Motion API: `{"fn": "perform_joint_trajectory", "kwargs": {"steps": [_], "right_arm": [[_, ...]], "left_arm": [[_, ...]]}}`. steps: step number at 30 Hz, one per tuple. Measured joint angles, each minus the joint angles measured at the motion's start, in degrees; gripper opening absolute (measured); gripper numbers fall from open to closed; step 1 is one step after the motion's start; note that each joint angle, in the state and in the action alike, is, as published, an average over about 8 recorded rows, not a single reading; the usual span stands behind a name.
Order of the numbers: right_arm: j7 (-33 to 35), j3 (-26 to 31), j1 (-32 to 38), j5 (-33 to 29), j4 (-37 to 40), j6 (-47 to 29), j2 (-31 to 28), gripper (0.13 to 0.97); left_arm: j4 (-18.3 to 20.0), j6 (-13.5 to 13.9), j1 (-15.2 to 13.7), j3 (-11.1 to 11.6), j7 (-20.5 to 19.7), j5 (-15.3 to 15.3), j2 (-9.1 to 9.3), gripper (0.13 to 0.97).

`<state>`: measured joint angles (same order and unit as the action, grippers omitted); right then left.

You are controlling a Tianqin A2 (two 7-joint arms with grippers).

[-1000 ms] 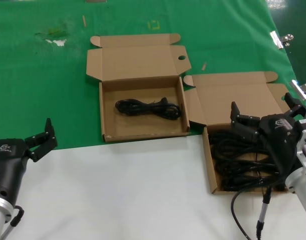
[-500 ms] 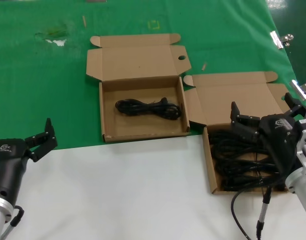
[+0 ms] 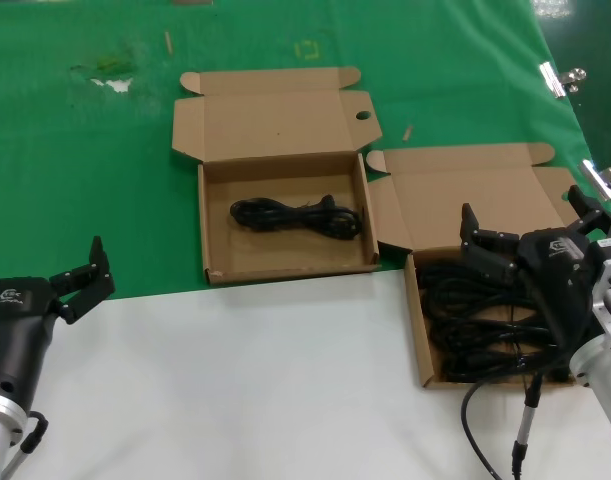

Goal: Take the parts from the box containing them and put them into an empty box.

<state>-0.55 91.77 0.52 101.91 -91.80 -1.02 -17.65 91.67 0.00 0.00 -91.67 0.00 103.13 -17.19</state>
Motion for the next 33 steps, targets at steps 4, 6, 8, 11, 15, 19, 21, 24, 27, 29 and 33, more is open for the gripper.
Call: {"fn": "perform_joint_trajectory", "kwargs": {"steps": [4,6,8,11,15,19,21,24,27,29,33], "right_arm": [[0.0,0.0,0.0,0.0,0.0,0.0,0.0,0.966],[0.0,0.0,0.0,0.0,0.0,0.0,0.0,0.966],[0.0,0.0,0.0,0.0,0.0,0.0,0.0,0.966],[0.0,0.0,0.0,0.0,0.0,0.0,0.0,0.966],[0.0,0.0,0.0,0.0,0.0,0.0,0.0,0.966],[0.0,0.0,0.0,0.0,0.0,0.0,0.0,0.966],[0.0,0.0,0.0,0.0,0.0,0.0,0.0,0.966],[0.0,0.0,0.0,0.0,0.0,0.0,0.0,0.966],[0.0,0.0,0.0,0.0,0.0,0.0,0.0,0.966],[0.0,0.0,0.0,0.0,0.0,0.0,0.0,0.966],[0.0,0.0,0.0,0.0,0.0,0.0,0.0,0.966]], "left_arm": [[0.0,0.0,0.0,0.0,0.0,0.0,0.00,0.966],[0.0,0.0,0.0,0.0,0.0,0.0,0.00,0.966],[0.0,0.0,0.0,0.0,0.0,0.0,0.00,0.966],[0.0,0.0,0.0,0.0,0.0,0.0,0.00,0.966],[0.0,0.0,0.0,0.0,0.0,0.0,0.00,0.966],[0.0,0.0,0.0,0.0,0.0,0.0,0.00,0.966],[0.0,0.0,0.0,0.0,0.0,0.0,0.00,0.966],[0.0,0.0,0.0,0.0,0.0,0.0,0.00,0.966],[0.0,0.0,0.0,0.0,0.0,0.0,0.00,0.966],[0.0,0.0,0.0,0.0,0.0,0.0,0.00,0.966],[0.0,0.0,0.0,0.0,0.0,0.0,0.00,0.966]]}}
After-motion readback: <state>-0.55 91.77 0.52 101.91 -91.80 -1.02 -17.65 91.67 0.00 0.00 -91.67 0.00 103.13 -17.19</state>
